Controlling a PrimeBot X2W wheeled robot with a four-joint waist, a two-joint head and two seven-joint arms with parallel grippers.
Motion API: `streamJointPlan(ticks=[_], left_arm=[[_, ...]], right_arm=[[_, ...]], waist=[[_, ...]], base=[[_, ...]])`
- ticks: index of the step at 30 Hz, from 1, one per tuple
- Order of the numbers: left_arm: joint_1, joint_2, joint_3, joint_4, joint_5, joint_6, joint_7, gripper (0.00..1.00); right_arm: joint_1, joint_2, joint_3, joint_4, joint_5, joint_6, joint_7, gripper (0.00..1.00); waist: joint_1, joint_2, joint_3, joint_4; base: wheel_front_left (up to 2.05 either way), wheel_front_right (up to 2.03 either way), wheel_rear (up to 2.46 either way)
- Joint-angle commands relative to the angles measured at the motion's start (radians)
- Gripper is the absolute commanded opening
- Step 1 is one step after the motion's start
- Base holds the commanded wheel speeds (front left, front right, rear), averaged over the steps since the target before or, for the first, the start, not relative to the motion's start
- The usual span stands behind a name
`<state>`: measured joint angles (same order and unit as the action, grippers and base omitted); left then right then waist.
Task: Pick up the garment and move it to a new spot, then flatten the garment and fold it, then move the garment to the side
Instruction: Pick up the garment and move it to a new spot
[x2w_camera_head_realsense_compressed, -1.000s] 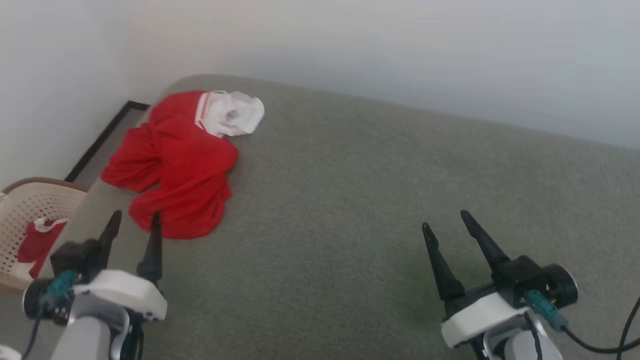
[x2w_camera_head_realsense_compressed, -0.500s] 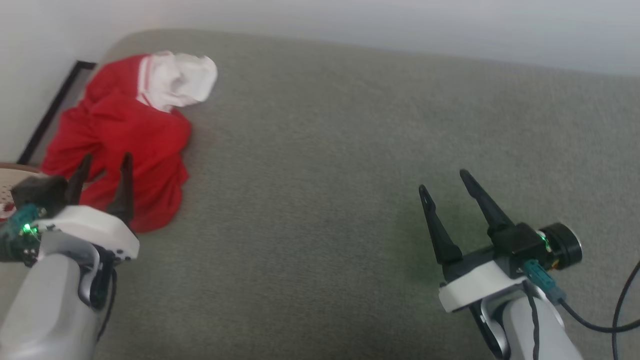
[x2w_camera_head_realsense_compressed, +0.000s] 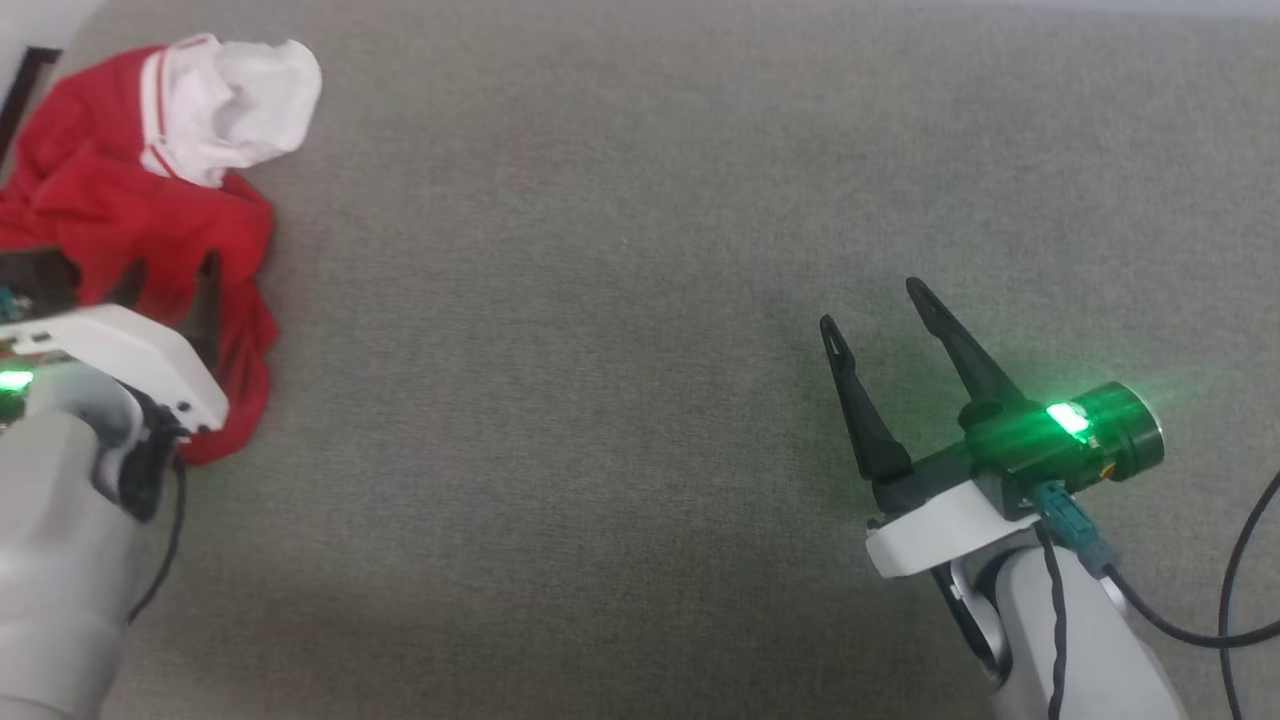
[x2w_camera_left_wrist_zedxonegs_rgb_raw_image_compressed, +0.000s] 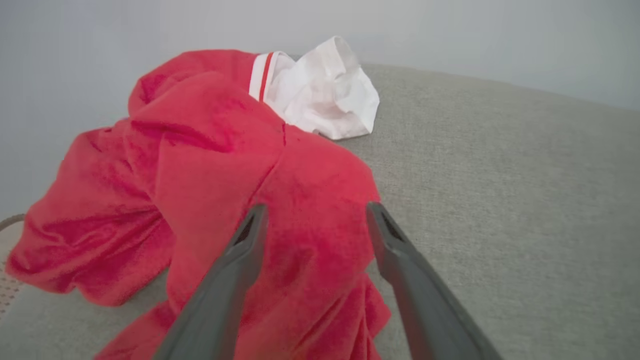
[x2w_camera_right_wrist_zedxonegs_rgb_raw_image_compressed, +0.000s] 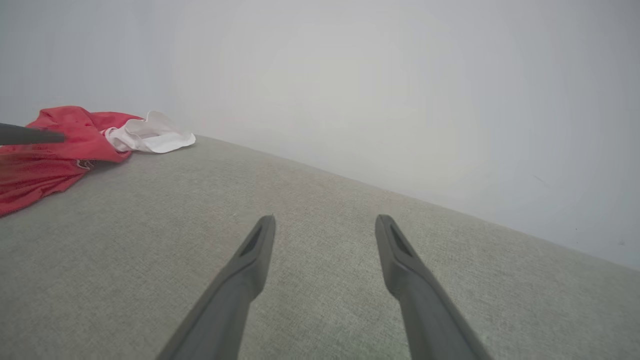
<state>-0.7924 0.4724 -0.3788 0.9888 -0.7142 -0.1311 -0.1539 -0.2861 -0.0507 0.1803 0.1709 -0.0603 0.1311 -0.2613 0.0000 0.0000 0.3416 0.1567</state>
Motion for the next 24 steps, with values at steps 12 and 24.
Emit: streamJointPlan(ticks=[12,24], left_arm=[[-0.145,0.023,-0.090,0.191,-0.168,0.001,0.311,1.00],[-0.147,0.014,-0.163,0.220,-0.226,0.002,0.446,1.00]], right_arm=[[-0.040,0.000,0.017,-0.029,-0.043,-0.001,-0.005,1.00],[-0.051,0.000,0.024,-0.045,-0.053,-0.001,-0.005,1.00]], waist=[[0.0000,0.0000,0.086,-0.027],[0.0000,0.0000,0.115,-0.025]], base=[[0.00,0.00,0.00],[0.00,0.00,0.00]])
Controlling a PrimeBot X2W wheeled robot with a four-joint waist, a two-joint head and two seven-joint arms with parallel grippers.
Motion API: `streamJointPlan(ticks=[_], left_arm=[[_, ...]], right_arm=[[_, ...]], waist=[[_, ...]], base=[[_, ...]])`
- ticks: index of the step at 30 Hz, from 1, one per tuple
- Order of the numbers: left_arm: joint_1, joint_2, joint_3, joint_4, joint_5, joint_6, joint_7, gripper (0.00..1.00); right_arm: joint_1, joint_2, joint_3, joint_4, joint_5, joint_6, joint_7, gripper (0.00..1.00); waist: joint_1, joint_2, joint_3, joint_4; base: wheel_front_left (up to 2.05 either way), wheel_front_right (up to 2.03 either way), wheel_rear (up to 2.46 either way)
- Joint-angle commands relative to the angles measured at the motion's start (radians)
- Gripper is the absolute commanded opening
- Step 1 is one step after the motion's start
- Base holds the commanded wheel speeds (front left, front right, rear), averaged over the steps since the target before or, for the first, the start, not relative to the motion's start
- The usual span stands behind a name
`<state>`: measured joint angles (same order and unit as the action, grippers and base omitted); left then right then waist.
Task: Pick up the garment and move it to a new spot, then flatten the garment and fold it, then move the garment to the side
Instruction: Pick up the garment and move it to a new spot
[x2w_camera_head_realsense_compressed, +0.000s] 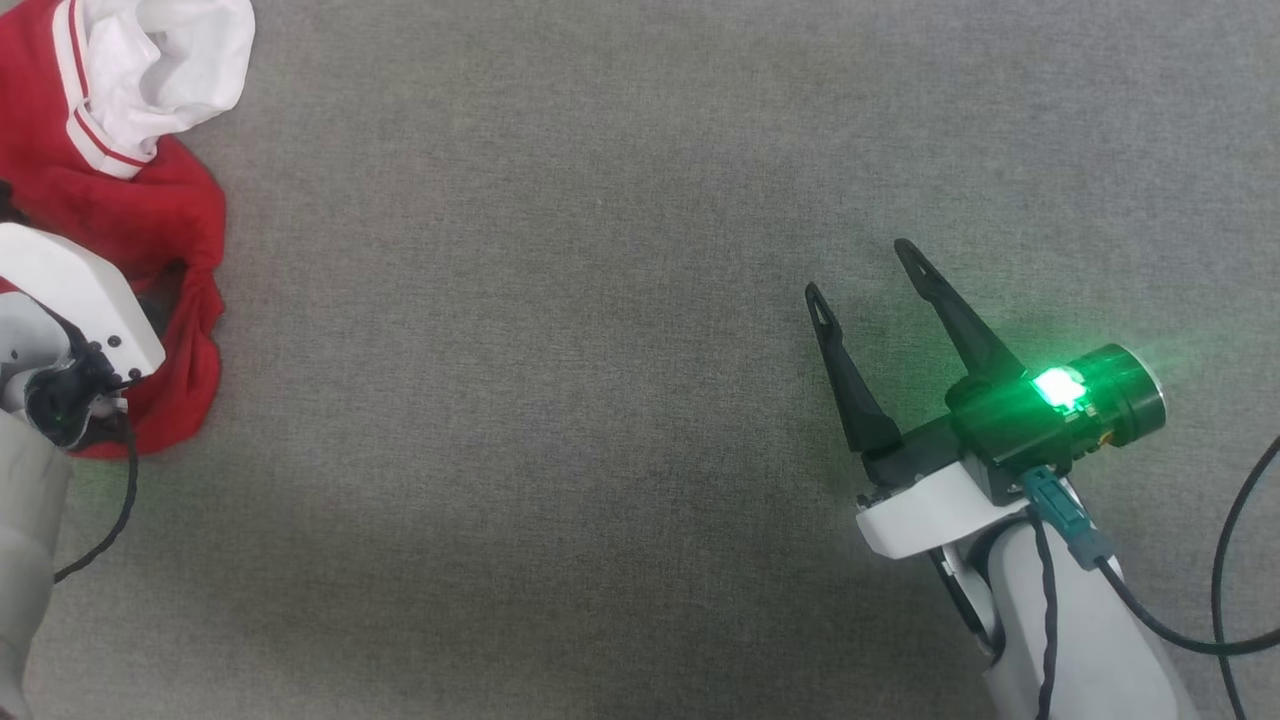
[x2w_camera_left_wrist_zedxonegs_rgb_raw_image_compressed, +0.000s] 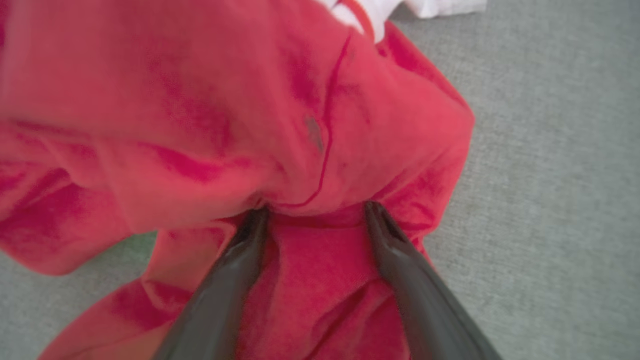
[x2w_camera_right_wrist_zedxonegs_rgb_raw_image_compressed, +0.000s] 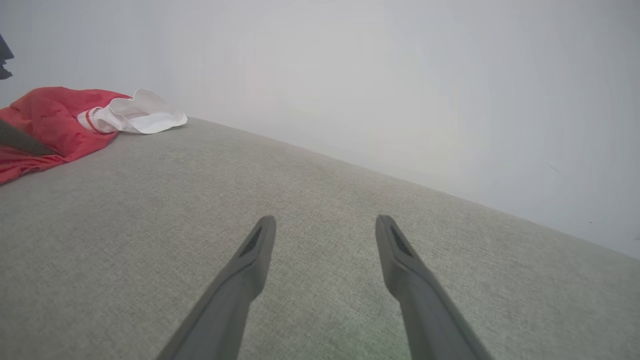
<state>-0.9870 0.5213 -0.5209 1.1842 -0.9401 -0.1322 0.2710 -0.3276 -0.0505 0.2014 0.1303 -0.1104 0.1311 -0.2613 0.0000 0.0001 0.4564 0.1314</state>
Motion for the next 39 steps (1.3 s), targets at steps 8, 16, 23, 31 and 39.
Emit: streamJointPlan(ticks=[8,16,23,31,39], left_arm=[[-0.028,0.006,-0.036,0.038,0.024,0.003,-0.134,0.00],[-0.074,0.033,-0.075,0.017,0.060,0.003,-0.289,0.00],[-0.127,0.061,-0.116,-0.012,0.097,0.003,-0.362,0.00],[-0.169,0.083,-0.149,-0.042,0.125,0.003,-0.439,0.00],[-0.188,0.098,-0.186,-0.072,0.159,0.004,-0.438,0.00]], right_arm=[[-0.009,-0.001,-0.003,-0.002,0.007,-0.001,-0.005,1.00],[0.014,0.000,-0.015,0.008,0.034,-0.001,-0.005,1.00],[0.039,0.000,-0.021,0.017,0.064,-0.001,-0.005,1.00],[0.082,-0.001,-0.027,0.022,0.100,-0.001,-0.005,1.00],[0.125,0.000,-0.031,0.020,0.123,-0.001,-0.005,1.00]], waist=[[0.0000,-0.0001,-0.023,0.006],[0.0000,-0.0001,-0.103,0.018],[0.0000,-0.0001,-0.186,0.029],[0.0000,-0.0001,-0.274,0.032],[0.0000,-0.0001,-0.343,0.026]], base=[[0.00,0.00,0.00],[0.00,0.00,0.00],[0.00,0.00,0.00],[0.00,0.00,0.00],[0.00,0.00,0.00]])
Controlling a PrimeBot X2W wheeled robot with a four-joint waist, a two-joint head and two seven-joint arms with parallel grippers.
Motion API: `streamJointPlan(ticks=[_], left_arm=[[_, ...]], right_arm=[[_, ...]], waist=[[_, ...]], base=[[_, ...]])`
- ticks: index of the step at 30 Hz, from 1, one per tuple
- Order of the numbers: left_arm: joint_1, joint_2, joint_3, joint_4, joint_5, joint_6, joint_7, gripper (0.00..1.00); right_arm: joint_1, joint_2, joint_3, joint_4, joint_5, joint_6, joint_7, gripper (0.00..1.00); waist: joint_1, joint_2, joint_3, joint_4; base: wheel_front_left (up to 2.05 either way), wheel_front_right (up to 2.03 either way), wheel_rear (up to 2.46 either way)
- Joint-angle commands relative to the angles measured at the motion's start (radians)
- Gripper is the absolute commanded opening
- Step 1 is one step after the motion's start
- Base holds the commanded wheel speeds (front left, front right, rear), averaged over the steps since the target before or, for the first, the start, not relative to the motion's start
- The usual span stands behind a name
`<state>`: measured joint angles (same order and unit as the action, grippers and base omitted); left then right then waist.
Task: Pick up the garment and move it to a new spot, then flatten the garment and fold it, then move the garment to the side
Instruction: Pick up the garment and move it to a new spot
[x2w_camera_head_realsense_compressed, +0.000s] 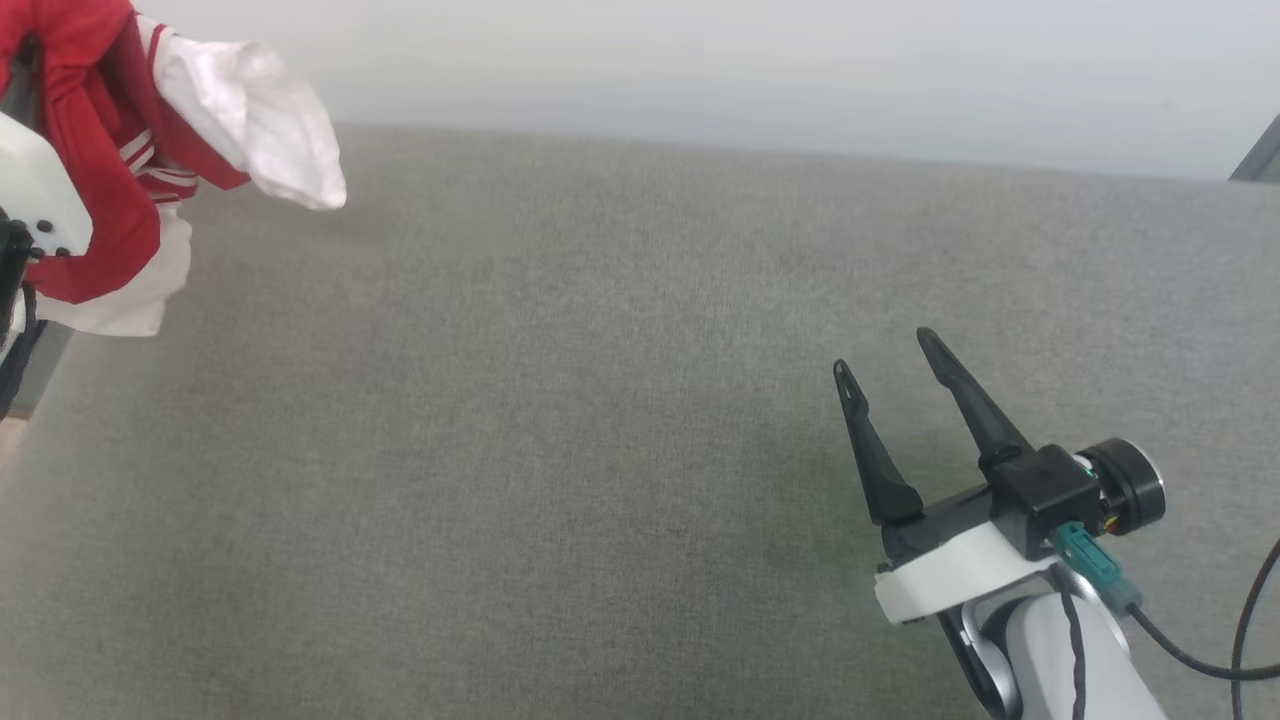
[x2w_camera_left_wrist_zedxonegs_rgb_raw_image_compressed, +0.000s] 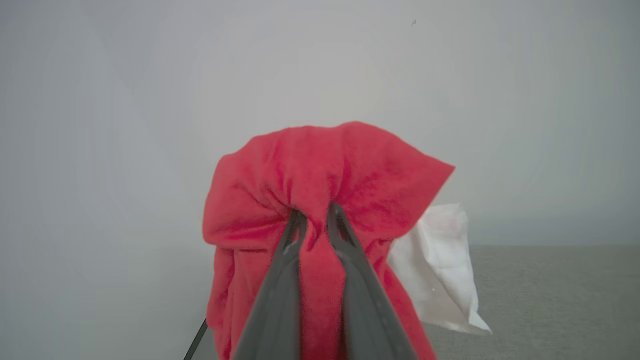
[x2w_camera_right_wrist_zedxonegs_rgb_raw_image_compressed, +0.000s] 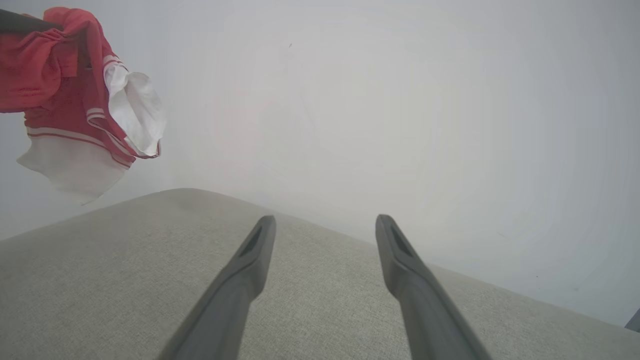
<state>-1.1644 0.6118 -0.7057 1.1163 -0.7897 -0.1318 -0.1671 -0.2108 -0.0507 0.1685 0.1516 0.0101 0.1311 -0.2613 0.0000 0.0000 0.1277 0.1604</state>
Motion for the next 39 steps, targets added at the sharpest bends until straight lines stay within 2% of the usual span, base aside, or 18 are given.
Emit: streamJointPlan(ticks=[1,12,18,29,34,39], left_arm=[[-0.014,0.007,-0.006,-0.011,0.014,0.003,0.003,0.00],[-0.004,0.010,-0.040,-0.178,0.018,0.009,0.068,0.00],[0.037,0.036,-0.054,-0.400,0.003,0.053,0.168,0.00],[0.151,0.115,-0.064,-0.837,-0.035,0.181,0.328,0.00],[0.195,0.133,-0.082,-0.969,-0.049,0.219,0.381,0.00],[0.255,0.120,-0.120,-1.039,-0.055,0.245,0.418,0.00]], right_arm=[[0.012,0.000,0.001,-0.002,0.005,-0.001,-0.005,1.00],[0.054,0.000,-0.032,-0.020,0.014,-0.001,-0.005,1.00],[0.062,0.000,-0.057,-0.037,0.011,-0.001,-0.005,1.00],[0.065,0.000,-0.106,-0.060,0.001,-0.001,-0.005,1.00],[0.073,0.000,-0.139,-0.071,0.002,-0.001,-0.005,1.00],[0.083,0.000,-0.154,-0.075,0.010,-0.001,-0.005,1.00]], waist=[[0.0000,0.0000,-0.022,-0.005],[0.0000,0.0000,-0.077,-0.042],[0.0000,0.0000,-0.092,-0.099],[0.0000,0.0000,-0.066,-0.238],[0.0000,0.0000,-0.048,-0.288],[0.0000,0.0000,-0.035,-0.324]], base=[[0.00,0.00,0.00],[0.00,0.00,0.00],[0.00,0.00,0.00],[0.00,0.00,0.00],[0.00,0.00,0.00],[0.00,0.00,0.00]])
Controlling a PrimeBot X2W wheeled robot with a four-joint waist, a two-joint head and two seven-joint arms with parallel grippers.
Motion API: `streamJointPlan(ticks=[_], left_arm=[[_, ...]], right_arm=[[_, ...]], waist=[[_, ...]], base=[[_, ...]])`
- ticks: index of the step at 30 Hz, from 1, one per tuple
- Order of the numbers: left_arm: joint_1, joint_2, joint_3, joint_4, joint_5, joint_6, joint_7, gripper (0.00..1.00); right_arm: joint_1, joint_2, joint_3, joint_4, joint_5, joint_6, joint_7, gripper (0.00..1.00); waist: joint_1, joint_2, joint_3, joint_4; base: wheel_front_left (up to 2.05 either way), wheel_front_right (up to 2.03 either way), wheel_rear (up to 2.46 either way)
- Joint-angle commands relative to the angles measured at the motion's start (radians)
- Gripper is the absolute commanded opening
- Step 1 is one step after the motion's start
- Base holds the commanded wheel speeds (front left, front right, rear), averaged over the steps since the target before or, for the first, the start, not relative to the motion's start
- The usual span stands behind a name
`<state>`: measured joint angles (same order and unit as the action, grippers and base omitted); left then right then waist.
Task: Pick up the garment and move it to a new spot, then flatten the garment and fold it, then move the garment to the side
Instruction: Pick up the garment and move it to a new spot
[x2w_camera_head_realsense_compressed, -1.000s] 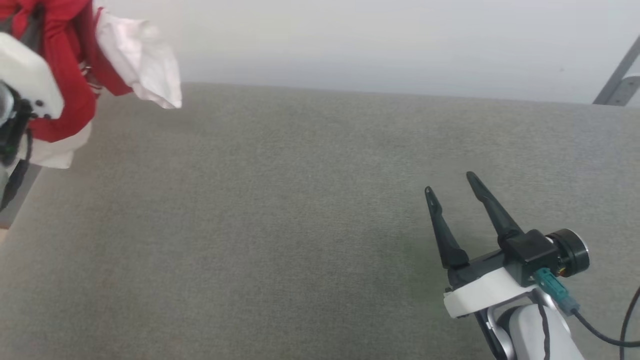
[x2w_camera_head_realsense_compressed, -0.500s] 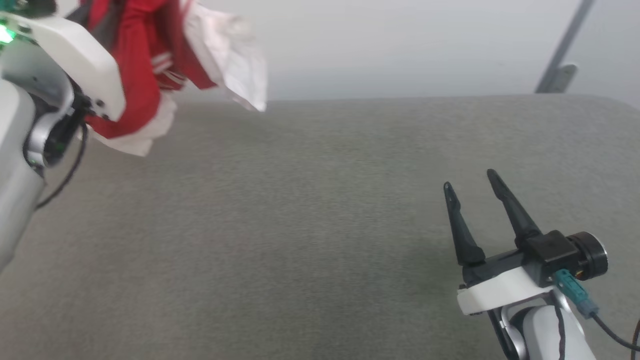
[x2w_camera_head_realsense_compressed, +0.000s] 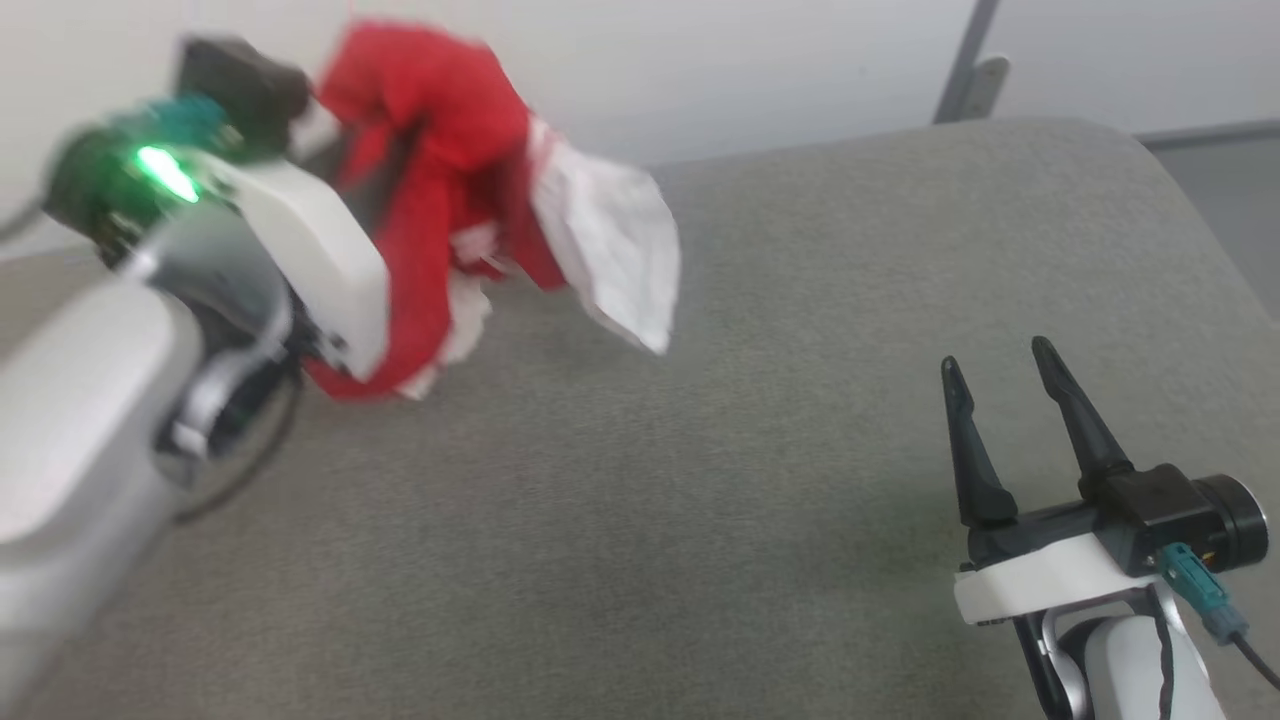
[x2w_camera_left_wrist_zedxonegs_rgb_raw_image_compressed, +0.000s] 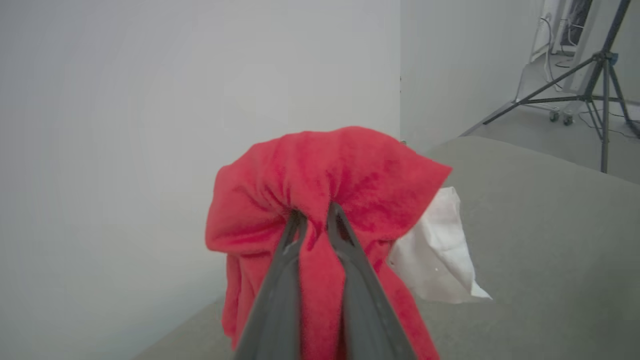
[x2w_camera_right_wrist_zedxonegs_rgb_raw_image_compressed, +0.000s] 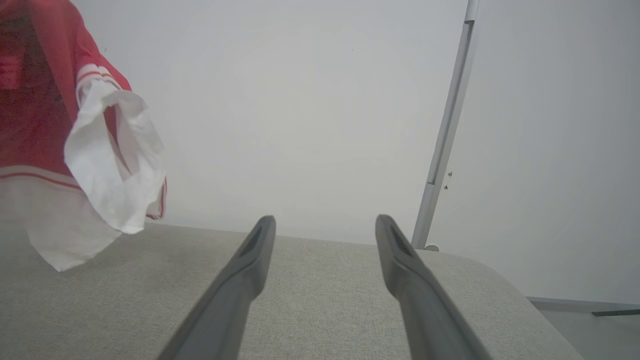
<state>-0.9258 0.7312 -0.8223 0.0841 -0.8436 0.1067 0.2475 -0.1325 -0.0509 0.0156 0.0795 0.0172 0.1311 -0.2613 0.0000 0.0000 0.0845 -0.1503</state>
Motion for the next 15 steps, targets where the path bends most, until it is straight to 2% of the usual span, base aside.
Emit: streamJointPlan(ticks=[1,7,15], left_arm=[[0.033,-0.004,-0.011,-0.014,-0.009,0.010,0.008,0.00],[0.105,-0.020,-0.062,-0.008,-0.014,0.014,0.026,0.00],[0.191,-0.083,-0.125,0.104,-0.048,-0.006,0.032,0.00]], right_arm=[[0.007,0.000,0.000,-0.003,0.006,-0.001,-0.005,1.00],[0.014,0.000,0.008,-0.005,0.020,-0.001,-0.005,1.00],[0.000,0.000,0.024,-0.003,0.031,-0.001,-0.005,1.00]], waist=[[0.0000,0.0000,0.011,-0.020],[0.0000,0.0000,0.025,-0.042],[0.0000,0.0000,0.050,-0.056]], base=[[0.00,0.00,0.00],[0.00,0.00,0.00],[0.00,0.00,0.00]])
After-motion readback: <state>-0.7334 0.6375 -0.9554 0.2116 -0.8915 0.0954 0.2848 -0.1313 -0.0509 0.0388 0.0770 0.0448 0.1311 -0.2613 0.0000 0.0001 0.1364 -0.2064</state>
